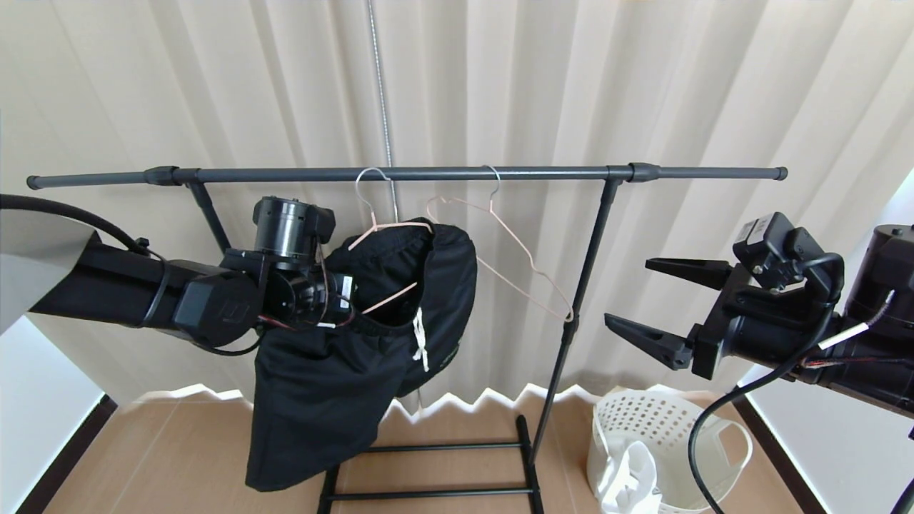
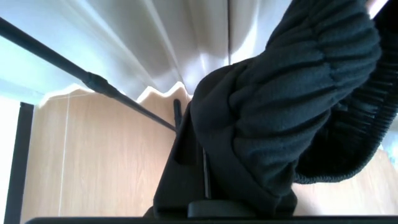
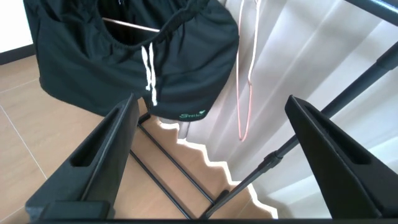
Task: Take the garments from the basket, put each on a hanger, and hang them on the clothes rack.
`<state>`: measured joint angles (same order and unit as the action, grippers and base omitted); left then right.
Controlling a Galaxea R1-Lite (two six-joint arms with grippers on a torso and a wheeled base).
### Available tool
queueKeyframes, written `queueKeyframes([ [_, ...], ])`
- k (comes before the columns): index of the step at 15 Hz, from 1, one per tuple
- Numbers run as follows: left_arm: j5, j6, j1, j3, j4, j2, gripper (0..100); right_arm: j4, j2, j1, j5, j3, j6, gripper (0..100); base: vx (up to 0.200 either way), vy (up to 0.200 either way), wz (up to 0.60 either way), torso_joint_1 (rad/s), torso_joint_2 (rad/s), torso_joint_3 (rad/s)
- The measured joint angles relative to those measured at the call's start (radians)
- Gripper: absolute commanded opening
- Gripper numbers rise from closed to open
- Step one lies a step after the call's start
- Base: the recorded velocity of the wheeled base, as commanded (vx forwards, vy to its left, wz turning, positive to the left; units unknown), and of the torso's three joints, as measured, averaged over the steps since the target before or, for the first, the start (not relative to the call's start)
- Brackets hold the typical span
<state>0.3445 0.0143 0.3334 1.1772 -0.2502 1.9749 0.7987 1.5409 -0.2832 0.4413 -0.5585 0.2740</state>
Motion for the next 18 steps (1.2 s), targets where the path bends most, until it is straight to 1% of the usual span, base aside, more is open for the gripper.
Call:
queueKeyframes([
  [3,0.037,0.029,-0.012,0.061,0.0,0.035,0,0.0,0.0,0.0,-0.001,-0.001,0.0,100,0.0,0.0,0.0,0.0,0.0,0.0],
  [5,0.048,0.066,-0.014,0.101,0.0,0.063,0,0.0,0.001,0.0,-0.012,-0.001,0.001,100,0.0,0.0,0.0,0.0,0.0,0.0],
  [8,0.051,0.073,-0.013,0.134,0.0,0.099,0,0.001,0.003,0.0,-0.019,-0.001,0.001,100,0.0,0.0,0.0,0.0,0.0,0.0],
  [15,0.053,0.087,-0.015,0.271,0.0,0.203,0,0.001,0.011,0.0,-0.02,-0.003,0.001,100,0.0,0.0,0.0,0.0,0.0,0.0],
  [18,0.053,0.089,-0.016,0.301,0.001,0.232,0,0.001,0.016,0.0,-0.021,-0.003,0.002,100,0.0,0.0,0.0,0.0,0.0,0.0],
])
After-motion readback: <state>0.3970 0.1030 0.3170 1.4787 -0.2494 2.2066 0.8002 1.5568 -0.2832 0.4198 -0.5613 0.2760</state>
